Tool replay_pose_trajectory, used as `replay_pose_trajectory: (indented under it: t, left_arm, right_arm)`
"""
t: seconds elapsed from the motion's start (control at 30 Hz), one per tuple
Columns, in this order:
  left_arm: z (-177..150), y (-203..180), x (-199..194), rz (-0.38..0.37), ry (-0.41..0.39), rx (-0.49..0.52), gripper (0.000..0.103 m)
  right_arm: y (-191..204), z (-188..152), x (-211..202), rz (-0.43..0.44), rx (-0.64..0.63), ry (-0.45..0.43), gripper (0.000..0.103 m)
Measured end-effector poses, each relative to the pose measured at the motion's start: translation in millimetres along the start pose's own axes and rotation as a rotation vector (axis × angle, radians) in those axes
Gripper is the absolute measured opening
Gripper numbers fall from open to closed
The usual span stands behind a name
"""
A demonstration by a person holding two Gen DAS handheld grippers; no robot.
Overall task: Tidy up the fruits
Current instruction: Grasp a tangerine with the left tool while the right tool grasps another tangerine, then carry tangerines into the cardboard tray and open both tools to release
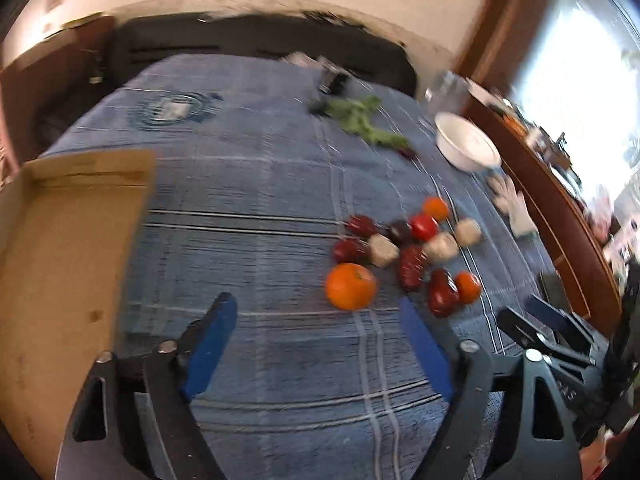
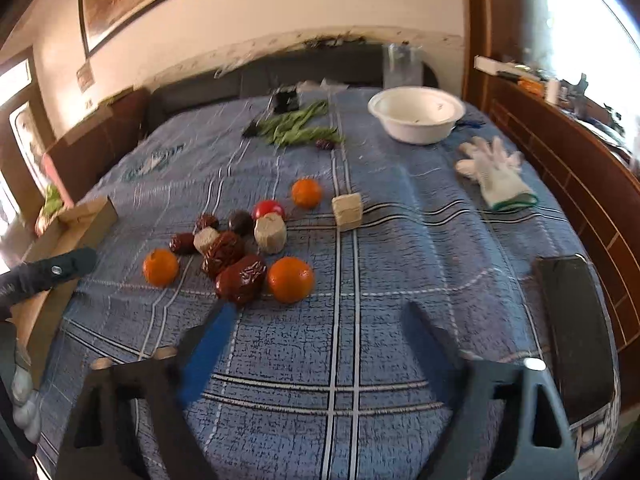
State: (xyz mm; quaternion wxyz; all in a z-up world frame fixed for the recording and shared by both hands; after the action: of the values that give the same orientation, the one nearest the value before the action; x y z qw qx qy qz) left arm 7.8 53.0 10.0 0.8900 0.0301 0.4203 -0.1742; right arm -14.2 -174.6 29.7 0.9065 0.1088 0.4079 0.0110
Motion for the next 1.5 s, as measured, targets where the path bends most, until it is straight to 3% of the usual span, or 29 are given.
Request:
replay_pose_trajectory:
  t: [0.23,0.43,0.53,0.57,0.63,0.8,1.0,1.1,1.23,1.37,1.5]
  left_arm:
    - [2.5,-11.6,40.7,-0.009,0.061,0.048,0.078]
    - [5.2,-13.2,55.5,-0.04,0.074,0.058,0.055]
    - [4.8,-17.9,57.5,-0.015,0.058,0.094,0.036]
    - [3.9,-20.4,57.2,-0.034,0.055,0.098,0.033]
    - [2.6,-21.2,53.9,-0.03,0.057,0.096,0.033]
    - [-1.0,-17.3,29.3,-0.035,0.025,0.068,0.032]
    - [-9.6,2.4,-33.7,-0.073,-0.053,0.007,0.033]
    - [-13.6,25.3,-70.0,-0.064,-0.1,-0.022,0.033]
    - [-8.5,74.0,-106.6,0.008,-0.12,-0.054,0.033]
    - [1.5,133.1,-118.7,0.086,-0.096,-0.093,0.033]
    - [10.7,196.3,-104.5,0.162,-0.038,-0.154,0.033]
  right_arm:
    - [10.8,9.0,31.8,0.0,-0.055,0.05,0.073]
    - [19.9,8.7,50.6,0.005,-0.093,0.078,0.067]
    - [23.4,7.4,57.4,0.004,-0.104,0.092,0.053]
    - [23.8,6.2,59.4,0.004,-0.103,0.1,0.043]
    - [23.8,6.1,58.7,-0.009,-0.107,0.088,0.034]
    - [19.7,5.6,42.8,0.025,-0.048,0.087,0.034]
    - [38.4,6.1,2.9,0.078,-0.048,0.055,0.034]
    - [66.0,7.8,-19.8,0.128,-0.088,0.03,0.034]
    - [119.4,8.4,-35.5,0.222,-0.157,0.032,0.034]
    - [187.9,9.5,-35.0,0.341,-0.21,0.066,0.035]
    - [260.1,11.4,-13.5,0.423,-0.258,0.095,0.035]
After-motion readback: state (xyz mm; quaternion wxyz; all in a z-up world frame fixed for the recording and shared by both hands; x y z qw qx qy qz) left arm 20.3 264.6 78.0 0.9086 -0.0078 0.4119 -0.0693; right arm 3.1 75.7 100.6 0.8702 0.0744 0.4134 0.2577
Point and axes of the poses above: each gripper's, at about its wrist camera, not at the fingertips, and x roughly the way its jaws point, y to its left, z to its top, the point moved 5 cm from there along x, roughly the way its jaws point, and after that the axes turned 14 degrees about x, right-handed, at the moved point
